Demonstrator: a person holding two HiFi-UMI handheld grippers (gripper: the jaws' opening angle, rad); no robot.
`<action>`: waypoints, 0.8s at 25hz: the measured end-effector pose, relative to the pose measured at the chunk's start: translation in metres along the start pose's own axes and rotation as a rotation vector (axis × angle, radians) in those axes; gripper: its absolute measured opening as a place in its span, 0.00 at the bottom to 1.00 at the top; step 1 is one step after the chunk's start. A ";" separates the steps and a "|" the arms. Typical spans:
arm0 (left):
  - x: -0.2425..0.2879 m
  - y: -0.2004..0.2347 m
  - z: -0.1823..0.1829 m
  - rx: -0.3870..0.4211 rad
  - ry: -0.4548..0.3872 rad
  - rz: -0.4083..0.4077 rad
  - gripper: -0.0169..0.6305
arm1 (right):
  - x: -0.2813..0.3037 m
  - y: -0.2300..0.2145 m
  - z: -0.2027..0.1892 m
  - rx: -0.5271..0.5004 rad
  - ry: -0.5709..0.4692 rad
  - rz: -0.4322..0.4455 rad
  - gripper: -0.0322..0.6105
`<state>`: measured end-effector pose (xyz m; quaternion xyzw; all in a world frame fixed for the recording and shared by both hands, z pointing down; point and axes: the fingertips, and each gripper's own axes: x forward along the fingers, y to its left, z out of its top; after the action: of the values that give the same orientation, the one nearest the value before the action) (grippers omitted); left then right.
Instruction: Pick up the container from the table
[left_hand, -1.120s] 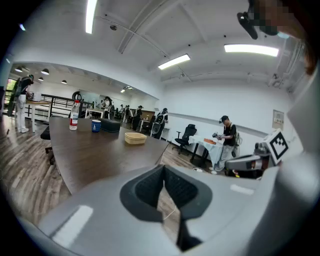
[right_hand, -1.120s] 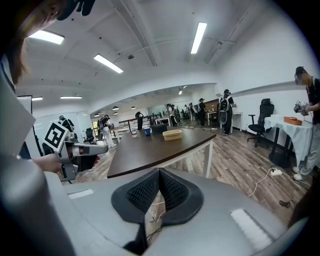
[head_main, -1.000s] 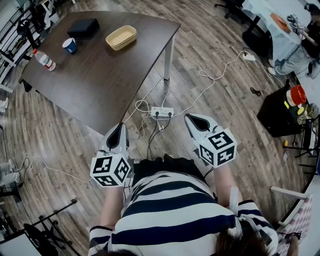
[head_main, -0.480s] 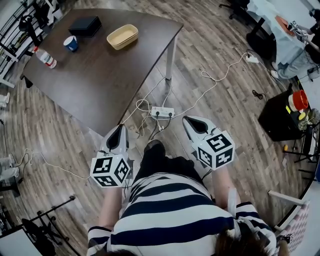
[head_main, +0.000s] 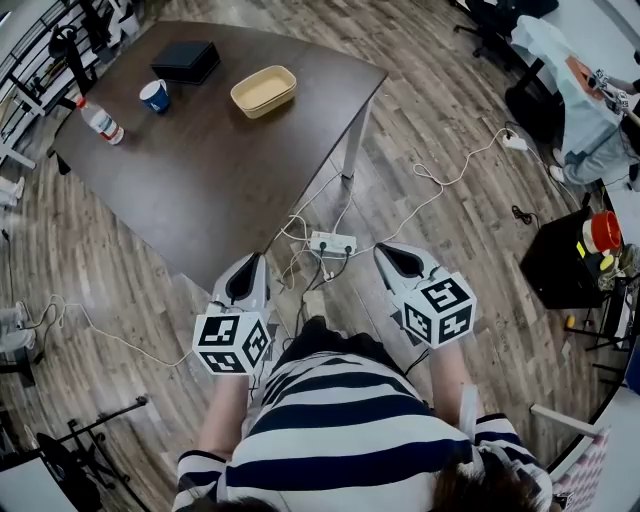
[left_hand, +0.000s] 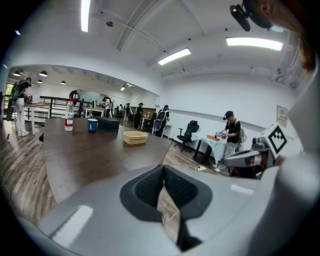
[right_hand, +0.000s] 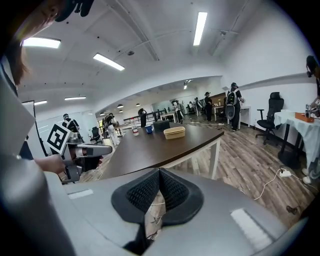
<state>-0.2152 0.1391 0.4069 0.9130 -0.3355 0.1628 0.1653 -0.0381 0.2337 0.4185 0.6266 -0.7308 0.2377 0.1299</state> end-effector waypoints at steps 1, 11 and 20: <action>0.006 0.004 0.004 0.002 0.000 -0.004 0.03 | 0.007 -0.003 0.006 -0.006 0.003 0.001 0.05; 0.062 0.064 0.031 0.034 0.026 0.022 0.03 | 0.091 -0.015 0.065 -0.069 0.035 0.033 0.05; 0.089 0.110 0.044 0.007 0.026 0.034 0.03 | 0.149 -0.021 0.099 -0.144 0.050 0.059 0.05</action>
<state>-0.2159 -0.0076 0.4249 0.9055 -0.3485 0.1784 0.1637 -0.0337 0.0536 0.4103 0.5878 -0.7605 0.2039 0.1858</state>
